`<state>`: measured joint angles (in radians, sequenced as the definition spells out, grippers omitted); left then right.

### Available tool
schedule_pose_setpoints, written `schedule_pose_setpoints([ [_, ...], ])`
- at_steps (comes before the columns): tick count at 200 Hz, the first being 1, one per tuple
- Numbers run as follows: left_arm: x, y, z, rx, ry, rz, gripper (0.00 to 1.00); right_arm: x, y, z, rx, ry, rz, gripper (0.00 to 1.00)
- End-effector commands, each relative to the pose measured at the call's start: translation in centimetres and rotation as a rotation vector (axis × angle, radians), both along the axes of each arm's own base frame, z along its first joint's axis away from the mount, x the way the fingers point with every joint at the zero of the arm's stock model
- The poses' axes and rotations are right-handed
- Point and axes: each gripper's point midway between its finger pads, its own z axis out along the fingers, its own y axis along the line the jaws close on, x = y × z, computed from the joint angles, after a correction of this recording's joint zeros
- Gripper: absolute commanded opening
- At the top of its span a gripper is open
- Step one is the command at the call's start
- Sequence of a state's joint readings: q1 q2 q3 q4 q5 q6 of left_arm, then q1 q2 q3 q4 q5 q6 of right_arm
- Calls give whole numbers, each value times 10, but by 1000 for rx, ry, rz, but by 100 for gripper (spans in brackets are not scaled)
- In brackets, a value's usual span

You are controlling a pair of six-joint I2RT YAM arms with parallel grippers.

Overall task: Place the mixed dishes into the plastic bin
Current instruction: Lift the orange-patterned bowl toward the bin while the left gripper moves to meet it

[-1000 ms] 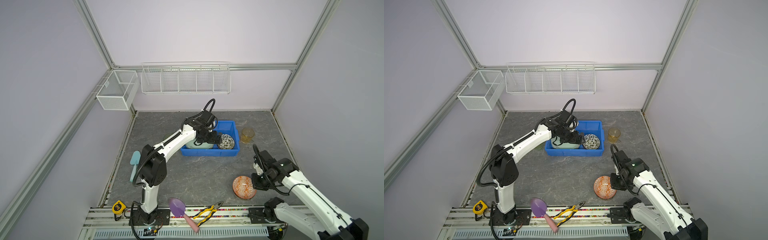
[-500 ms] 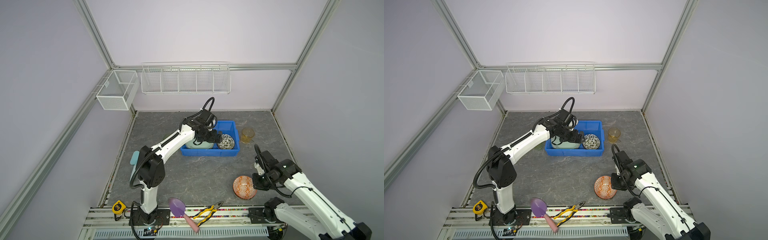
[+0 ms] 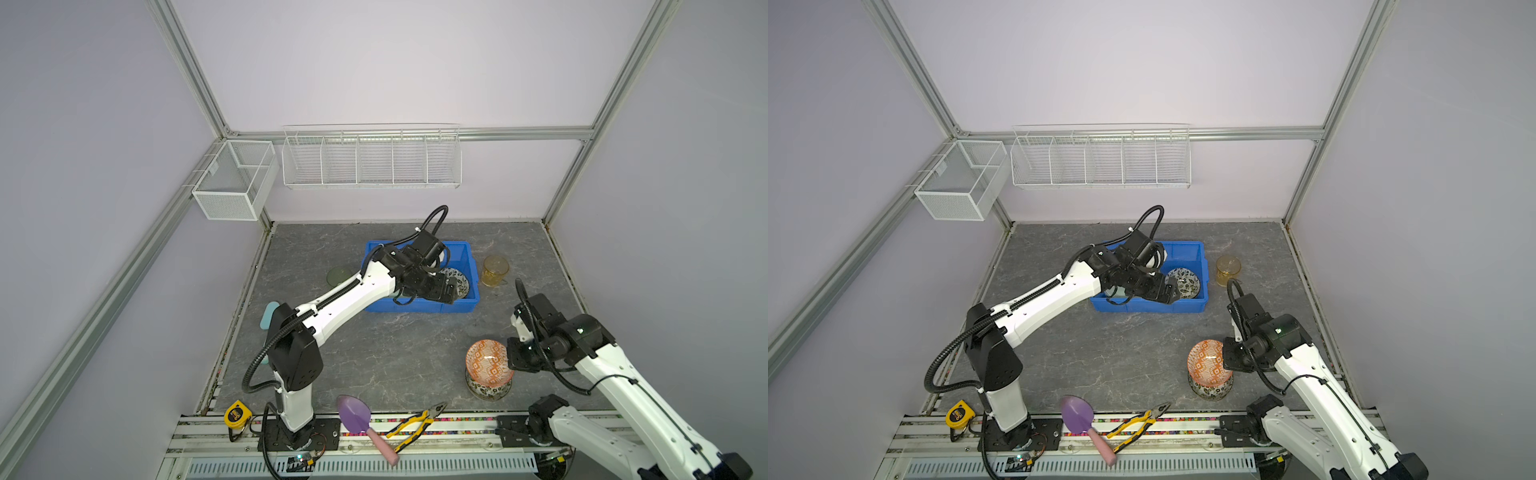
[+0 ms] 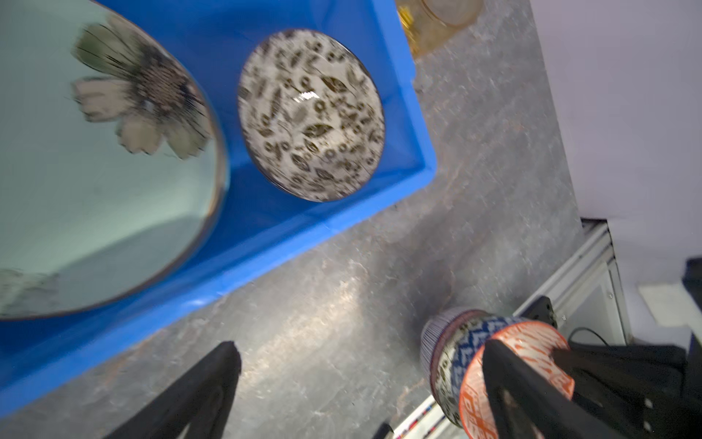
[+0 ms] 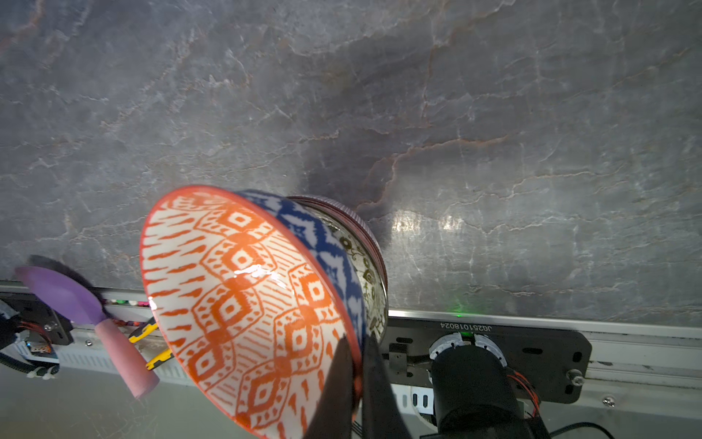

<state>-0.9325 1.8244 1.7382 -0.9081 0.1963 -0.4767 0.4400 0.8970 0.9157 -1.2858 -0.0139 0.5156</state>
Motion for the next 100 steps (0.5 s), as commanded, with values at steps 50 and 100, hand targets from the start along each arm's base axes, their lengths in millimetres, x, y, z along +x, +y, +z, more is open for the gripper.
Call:
schedule_pose_setpoints([
  [50,-67,-29,-19,-17,112,-73,98,23,7,29,10,-72,29,6],
  [100,-77,-35,-28,-9,138,-99,86,38,12,38,10,-98,52,7],
])
